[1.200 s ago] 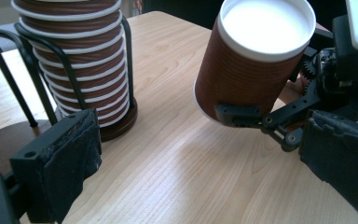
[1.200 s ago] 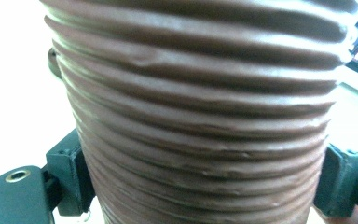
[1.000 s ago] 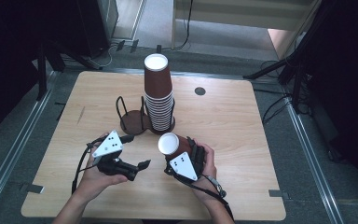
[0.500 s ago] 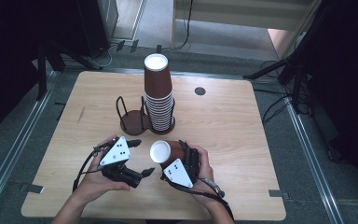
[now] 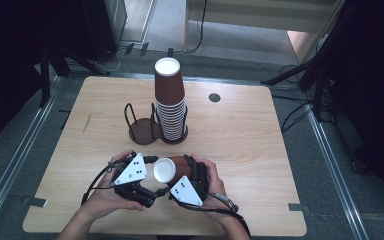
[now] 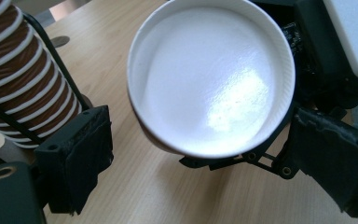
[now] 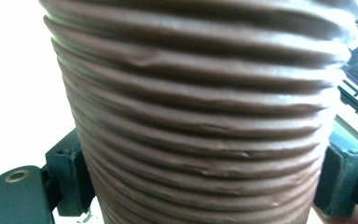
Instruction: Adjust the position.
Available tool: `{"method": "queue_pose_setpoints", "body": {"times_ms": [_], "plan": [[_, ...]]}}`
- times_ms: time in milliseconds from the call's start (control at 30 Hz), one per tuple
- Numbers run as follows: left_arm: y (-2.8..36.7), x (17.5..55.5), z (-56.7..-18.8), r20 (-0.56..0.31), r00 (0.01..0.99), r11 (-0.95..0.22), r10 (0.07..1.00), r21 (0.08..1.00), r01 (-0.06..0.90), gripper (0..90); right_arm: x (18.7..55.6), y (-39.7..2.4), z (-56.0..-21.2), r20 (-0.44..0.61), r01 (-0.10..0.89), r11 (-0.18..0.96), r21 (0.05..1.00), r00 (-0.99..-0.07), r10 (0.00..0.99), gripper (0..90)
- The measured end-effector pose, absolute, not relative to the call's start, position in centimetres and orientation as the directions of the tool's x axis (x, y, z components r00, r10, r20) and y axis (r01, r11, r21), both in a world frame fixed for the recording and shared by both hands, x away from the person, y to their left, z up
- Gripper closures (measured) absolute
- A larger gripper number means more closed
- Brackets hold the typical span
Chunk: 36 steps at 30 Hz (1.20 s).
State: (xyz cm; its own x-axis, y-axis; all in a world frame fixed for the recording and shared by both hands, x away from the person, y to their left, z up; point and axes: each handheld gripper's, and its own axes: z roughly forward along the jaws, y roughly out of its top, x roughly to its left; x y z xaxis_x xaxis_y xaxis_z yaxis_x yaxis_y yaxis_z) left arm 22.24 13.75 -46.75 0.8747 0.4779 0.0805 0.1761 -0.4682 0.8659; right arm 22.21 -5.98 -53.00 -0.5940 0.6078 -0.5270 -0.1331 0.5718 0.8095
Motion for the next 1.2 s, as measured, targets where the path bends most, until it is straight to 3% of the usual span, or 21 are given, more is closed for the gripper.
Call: {"method": "queue_pose_setpoints", "body": {"times_ms": [233,800,1200], "plan": [[13.4,22.1,-46.9,0.116,0.866,-0.490,0.486,0.857,0.160,13.8,21.8,-5.4,-53.2,-0.535,-0.155,0.580,0.800,-0.620,0.573,13.0],[13.1,21.8,-47.1,0.134,0.878,-0.525,0.459,0.839,0.146,18.1,21.2,-4.8,-53.5,-0.539,-0.180,0.589,0.788,-0.664,0.519,12.8],[13.3,22.2,-47.1,0.069,0.891,-0.499,0.449,0.846,0.186,20.8,21.2,-4.9,-53.4,-0.538,-0.179,0.601,0.779,-0.682,0.496,8.9]]}}
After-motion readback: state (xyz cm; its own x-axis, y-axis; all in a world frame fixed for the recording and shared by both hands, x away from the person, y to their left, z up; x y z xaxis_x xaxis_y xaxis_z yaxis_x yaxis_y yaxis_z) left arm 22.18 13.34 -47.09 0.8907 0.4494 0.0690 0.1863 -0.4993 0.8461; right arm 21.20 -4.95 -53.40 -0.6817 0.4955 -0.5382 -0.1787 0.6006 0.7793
